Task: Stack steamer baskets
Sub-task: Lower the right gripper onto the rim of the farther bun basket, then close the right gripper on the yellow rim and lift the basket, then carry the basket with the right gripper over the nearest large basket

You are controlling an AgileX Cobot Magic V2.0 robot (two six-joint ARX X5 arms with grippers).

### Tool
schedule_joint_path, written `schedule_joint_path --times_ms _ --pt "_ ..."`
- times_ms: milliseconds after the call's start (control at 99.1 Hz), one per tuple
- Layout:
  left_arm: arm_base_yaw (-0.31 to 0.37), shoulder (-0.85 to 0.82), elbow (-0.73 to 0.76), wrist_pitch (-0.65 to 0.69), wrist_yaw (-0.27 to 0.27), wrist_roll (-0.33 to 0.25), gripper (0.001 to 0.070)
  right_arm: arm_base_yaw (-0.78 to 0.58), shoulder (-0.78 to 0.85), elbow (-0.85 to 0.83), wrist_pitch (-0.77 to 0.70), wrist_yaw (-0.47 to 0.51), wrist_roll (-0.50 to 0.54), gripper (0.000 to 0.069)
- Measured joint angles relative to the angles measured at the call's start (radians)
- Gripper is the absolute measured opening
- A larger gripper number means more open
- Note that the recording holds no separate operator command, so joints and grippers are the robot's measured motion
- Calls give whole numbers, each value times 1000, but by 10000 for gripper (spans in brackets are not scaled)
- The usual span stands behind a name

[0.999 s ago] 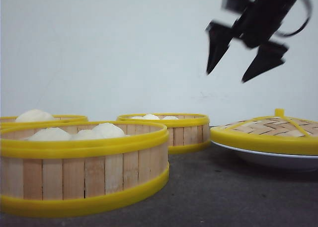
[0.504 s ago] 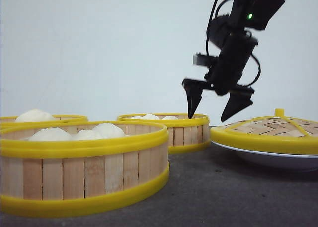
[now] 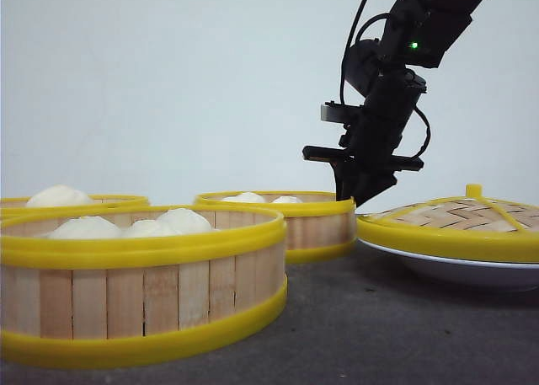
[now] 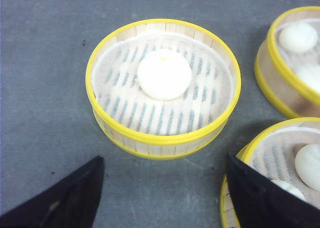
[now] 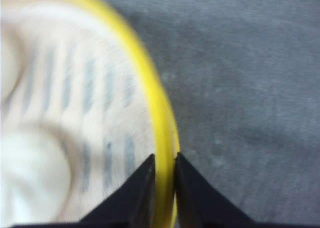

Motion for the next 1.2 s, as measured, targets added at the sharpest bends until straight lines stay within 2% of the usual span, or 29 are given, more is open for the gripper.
schedule_joint_path --times_ms 333,676,878,1029,1200 --pt "0 0 0 0 0 3 468 0 3 27 -24 6 13 34" --pt "0 0 0 0 0 14 468 0 5 309 -274 15 77 34" --pt "0 0 0 0 0 17 468 8 5 443 -470 -1 106 34" --pt "0 0 0 0 0 17 468 35 3 492 -594 -6 106 34" --pt "0 0 0 0 0 17 468 78 -17 491 -682 -61 106 34"
